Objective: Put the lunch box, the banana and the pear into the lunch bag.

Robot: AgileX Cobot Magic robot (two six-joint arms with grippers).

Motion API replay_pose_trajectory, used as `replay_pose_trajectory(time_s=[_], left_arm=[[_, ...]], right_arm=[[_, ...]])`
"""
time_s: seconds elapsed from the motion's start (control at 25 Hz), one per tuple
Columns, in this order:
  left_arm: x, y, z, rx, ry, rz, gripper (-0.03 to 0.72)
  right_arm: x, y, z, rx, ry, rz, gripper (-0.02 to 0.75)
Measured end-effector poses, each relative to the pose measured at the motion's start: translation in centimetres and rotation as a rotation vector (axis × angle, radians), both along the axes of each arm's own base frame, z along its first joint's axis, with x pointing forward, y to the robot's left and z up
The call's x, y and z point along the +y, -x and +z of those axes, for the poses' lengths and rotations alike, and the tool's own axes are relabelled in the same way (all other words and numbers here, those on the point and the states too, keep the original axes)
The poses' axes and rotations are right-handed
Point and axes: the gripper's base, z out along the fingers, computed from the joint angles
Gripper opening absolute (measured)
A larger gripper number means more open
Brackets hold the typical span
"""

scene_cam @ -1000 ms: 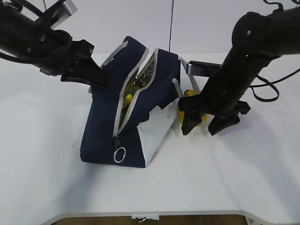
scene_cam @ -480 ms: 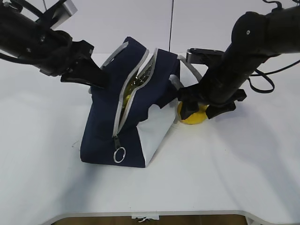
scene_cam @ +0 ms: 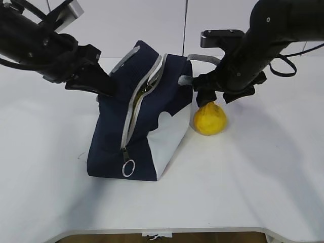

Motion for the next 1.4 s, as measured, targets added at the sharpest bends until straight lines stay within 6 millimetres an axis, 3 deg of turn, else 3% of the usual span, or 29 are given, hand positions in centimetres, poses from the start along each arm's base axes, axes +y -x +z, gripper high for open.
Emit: replay_pose_trajectory(time_s=[0.4,0.92,1.04,1.12,1.16,1.28,1.4], left_arm=[[0.0,0.0,0.0,0.003,0.001,-0.003,-0.006],[0.0,0.1,0.0,0.004,-0.001,-0.006,-0.006],[0.0,0.1,0.0,0.004,-0.001,-0.006,-0.006],[0.0,0.1,0.0,0.004,-0.001,-0.006,-0.006],[0.0,0.1,0.0,0.004,-0.001,-0.006,-0.006],[0.0,0.1,0.0,0.004,-0.003,-0.006,-0.006],[0.0,0.1,0.0,0.004,-0.003,-0.006,-0.006]], right_arm=[[0.0,-0.7,0.1,-0.073,0.002,0.0,0.573],[0.1,-1.1,-1.8,-0.032,0.016,0.002,0.572],[0.1,-1.0,-1.9,-0.024,0.018,0.002,0.513],[0.1,-1.0,-1.9,-0.024,0.018,0.002,0.513],[0.1,-1.1,-1.7,-0.028,0.021,0.005,0.391],[0.1,-1.1,-1.6,-0.025,0.028,0.008,0.3],[0.0,-1.0,-1.5,-0.009,0.037,0.013,0.276]])
